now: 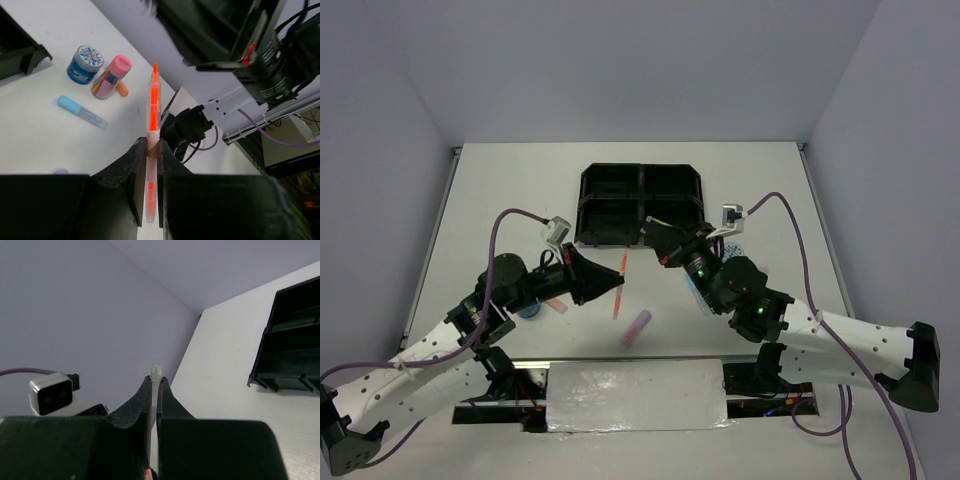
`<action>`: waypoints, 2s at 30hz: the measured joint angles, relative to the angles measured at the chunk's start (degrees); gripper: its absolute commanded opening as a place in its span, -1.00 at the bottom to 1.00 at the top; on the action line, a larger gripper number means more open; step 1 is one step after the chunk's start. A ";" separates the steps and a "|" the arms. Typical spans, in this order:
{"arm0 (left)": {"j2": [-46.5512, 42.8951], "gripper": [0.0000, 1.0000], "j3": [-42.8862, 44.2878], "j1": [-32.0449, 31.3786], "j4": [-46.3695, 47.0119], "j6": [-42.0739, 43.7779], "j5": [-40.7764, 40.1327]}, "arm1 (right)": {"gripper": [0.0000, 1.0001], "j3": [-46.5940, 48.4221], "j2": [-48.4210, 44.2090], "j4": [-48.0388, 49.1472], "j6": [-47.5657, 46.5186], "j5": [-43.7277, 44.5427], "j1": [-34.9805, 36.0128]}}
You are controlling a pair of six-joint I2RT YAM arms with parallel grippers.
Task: Sort the stationery into containers
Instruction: Close the pen cap on the pen.
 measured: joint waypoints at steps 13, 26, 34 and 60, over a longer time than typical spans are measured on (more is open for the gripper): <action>1.86 -1.00 0.02 -0.20 4.52 -0.98 1.55 | -1.00 0.02 2.47 4.42 -0.96 -0.07 2.51; 3.19 -1.00 1.27 -0.20 3.02 0.17 0.63 | -1.00 0.02 4.15 5.11 -2.45 -3.80 3.10; 2.97 -1.00 1.31 -0.24 1.33 0.57 -0.83 | -1.00 0.02 4.13 5.16 -3.56 -4.20 3.32; 1.27 -1.00 2.60 -0.24 -0.87 1.86 -2.29 | -1.00 0.09 3.72 4.90 -7.19 -3.89 3.41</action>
